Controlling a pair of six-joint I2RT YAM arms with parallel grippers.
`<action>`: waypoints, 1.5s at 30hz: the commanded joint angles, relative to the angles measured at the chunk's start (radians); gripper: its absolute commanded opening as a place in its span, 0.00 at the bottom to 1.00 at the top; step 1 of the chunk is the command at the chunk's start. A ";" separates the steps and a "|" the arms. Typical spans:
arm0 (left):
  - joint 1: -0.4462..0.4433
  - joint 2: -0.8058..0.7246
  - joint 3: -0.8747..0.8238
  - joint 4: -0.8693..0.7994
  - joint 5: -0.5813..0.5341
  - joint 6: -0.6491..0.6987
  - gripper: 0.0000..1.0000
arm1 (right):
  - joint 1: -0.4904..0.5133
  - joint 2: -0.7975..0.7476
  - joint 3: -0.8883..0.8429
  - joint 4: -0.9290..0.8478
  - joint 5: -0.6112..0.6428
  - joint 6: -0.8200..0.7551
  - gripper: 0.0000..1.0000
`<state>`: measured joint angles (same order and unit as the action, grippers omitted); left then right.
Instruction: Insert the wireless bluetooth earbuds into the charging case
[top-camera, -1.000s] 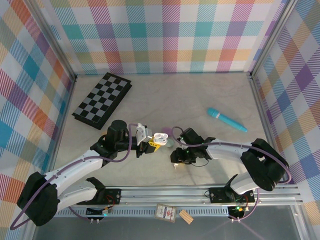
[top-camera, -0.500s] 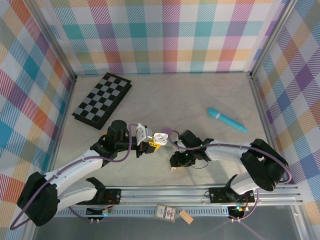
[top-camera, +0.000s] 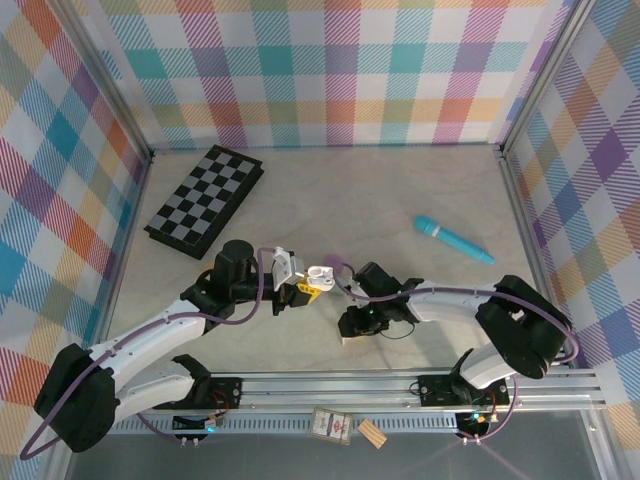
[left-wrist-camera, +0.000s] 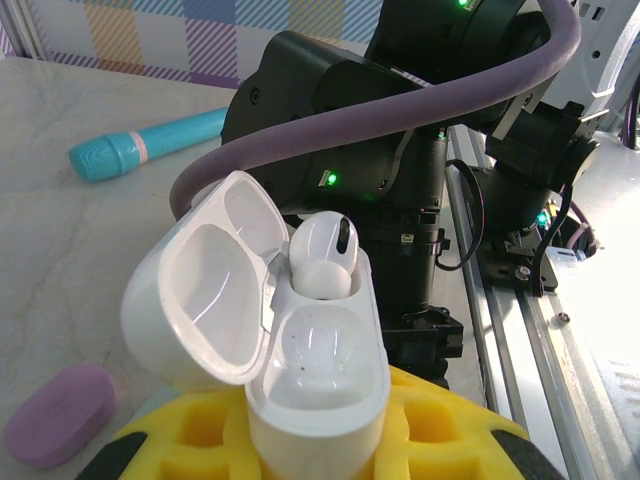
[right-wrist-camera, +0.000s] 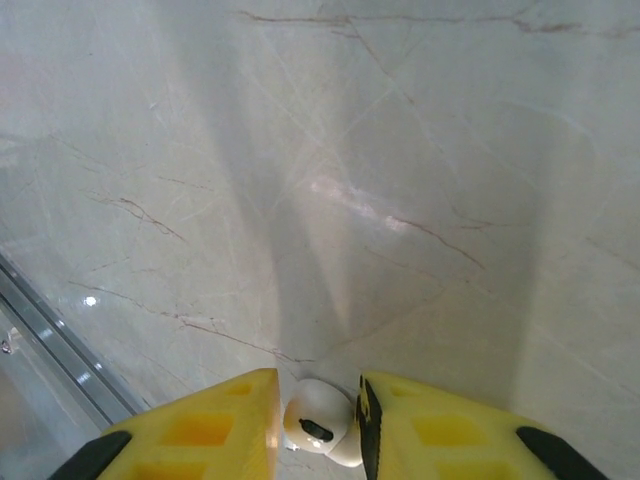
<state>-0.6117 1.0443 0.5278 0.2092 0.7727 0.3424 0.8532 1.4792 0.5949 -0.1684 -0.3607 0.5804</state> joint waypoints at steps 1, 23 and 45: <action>0.007 -0.001 -0.002 0.004 0.016 0.026 0.01 | 0.026 -0.009 -0.028 -0.034 0.004 -0.048 0.32; 0.007 -0.004 -0.009 0.023 0.002 0.006 0.01 | 0.061 -0.070 -0.035 -0.117 0.122 -0.029 0.22; 0.007 0.027 0.012 -0.007 -0.008 0.013 0.01 | 0.044 -0.249 -0.034 -0.145 0.466 -0.006 0.19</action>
<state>-0.6117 1.0649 0.5274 0.2085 0.7567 0.3485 0.9073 1.2373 0.5682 -0.3202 0.0433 0.5861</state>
